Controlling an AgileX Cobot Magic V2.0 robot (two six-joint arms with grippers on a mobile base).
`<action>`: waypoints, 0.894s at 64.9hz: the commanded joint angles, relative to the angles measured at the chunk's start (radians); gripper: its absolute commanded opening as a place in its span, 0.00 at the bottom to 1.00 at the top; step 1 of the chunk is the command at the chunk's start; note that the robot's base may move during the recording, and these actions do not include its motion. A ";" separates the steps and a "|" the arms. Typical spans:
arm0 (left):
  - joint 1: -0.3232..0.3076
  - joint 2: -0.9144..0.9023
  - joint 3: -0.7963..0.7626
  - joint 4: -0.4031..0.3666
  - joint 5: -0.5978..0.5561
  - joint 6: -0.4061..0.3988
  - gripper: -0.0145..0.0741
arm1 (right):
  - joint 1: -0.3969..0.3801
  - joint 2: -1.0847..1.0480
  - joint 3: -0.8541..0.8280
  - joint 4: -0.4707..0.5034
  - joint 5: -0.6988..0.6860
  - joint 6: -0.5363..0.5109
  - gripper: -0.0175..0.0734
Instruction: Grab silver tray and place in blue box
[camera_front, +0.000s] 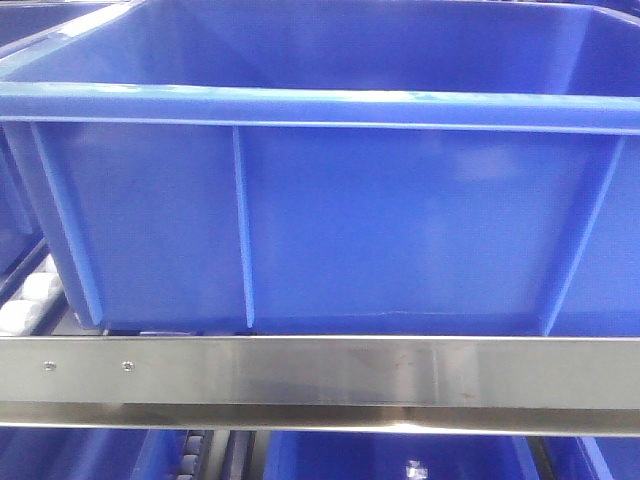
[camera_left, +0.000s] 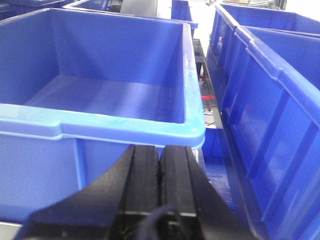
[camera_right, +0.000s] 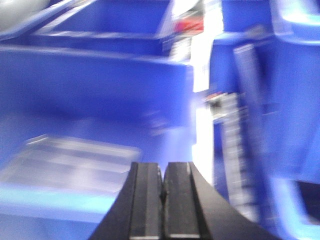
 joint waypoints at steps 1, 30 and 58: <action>0.001 -0.013 -0.003 -0.006 -0.081 0.002 0.05 | -0.088 -0.003 0.050 0.102 -0.178 -0.109 0.25; 0.001 -0.013 -0.003 -0.006 -0.081 0.002 0.05 | -0.206 -0.173 0.422 0.175 -0.391 -0.148 0.25; 0.001 -0.013 -0.003 -0.006 -0.081 0.002 0.05 | -0.206 -0.173 0.422 0.175 -0.391 -0.148 0.25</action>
